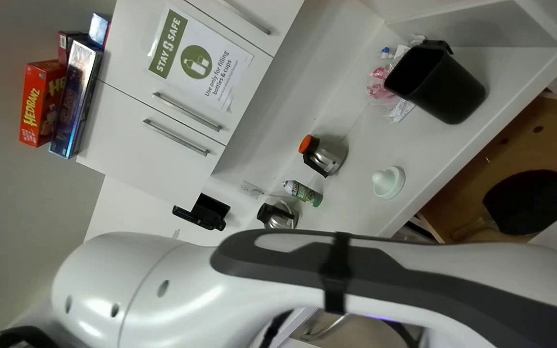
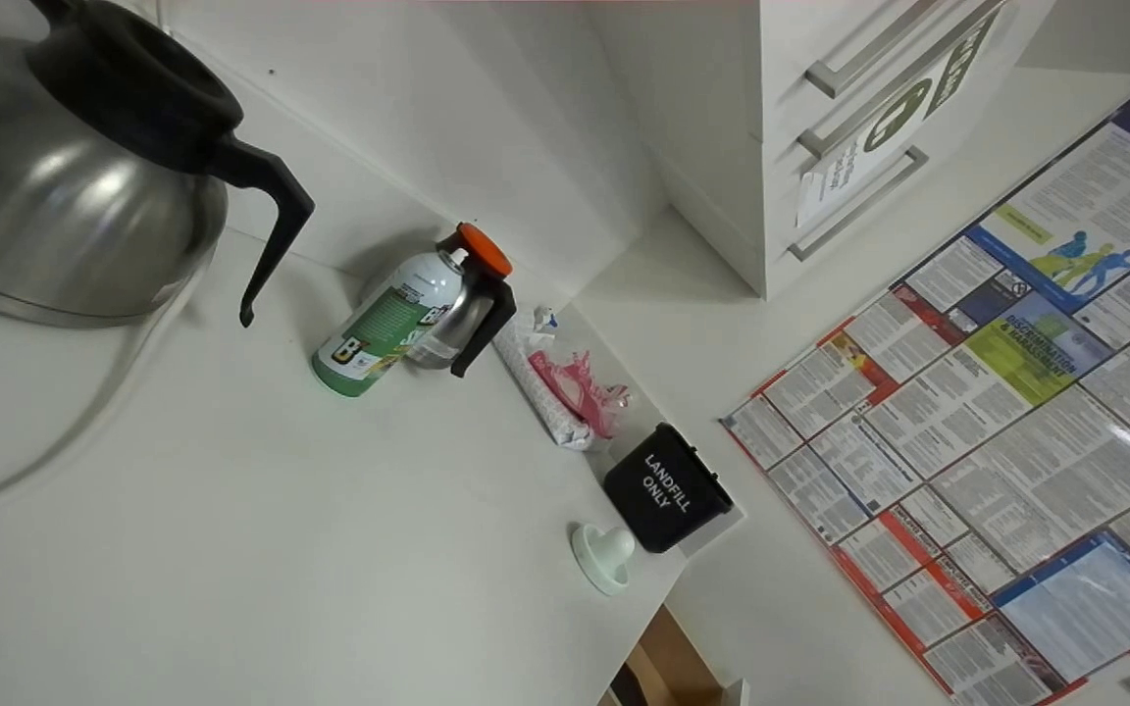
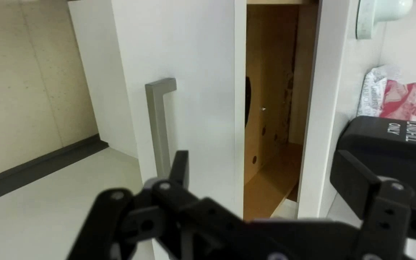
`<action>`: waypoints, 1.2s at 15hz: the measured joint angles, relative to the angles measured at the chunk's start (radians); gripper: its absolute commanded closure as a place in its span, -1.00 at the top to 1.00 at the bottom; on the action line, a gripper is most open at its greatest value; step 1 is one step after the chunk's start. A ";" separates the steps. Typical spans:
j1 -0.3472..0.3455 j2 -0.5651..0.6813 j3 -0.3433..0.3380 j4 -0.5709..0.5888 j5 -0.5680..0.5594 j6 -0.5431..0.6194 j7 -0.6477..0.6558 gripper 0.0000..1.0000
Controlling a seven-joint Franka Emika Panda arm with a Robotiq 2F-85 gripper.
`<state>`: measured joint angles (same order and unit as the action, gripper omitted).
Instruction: Pull open the top drawer on the right
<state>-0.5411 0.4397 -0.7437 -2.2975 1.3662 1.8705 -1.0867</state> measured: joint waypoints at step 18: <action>0.262 -0.744 0.234 -0.272 -1.130 0.650 0.904 1.00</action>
<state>-0.2795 -0.3044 -0.5096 -2.5698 0.2366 2.5200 -0.1826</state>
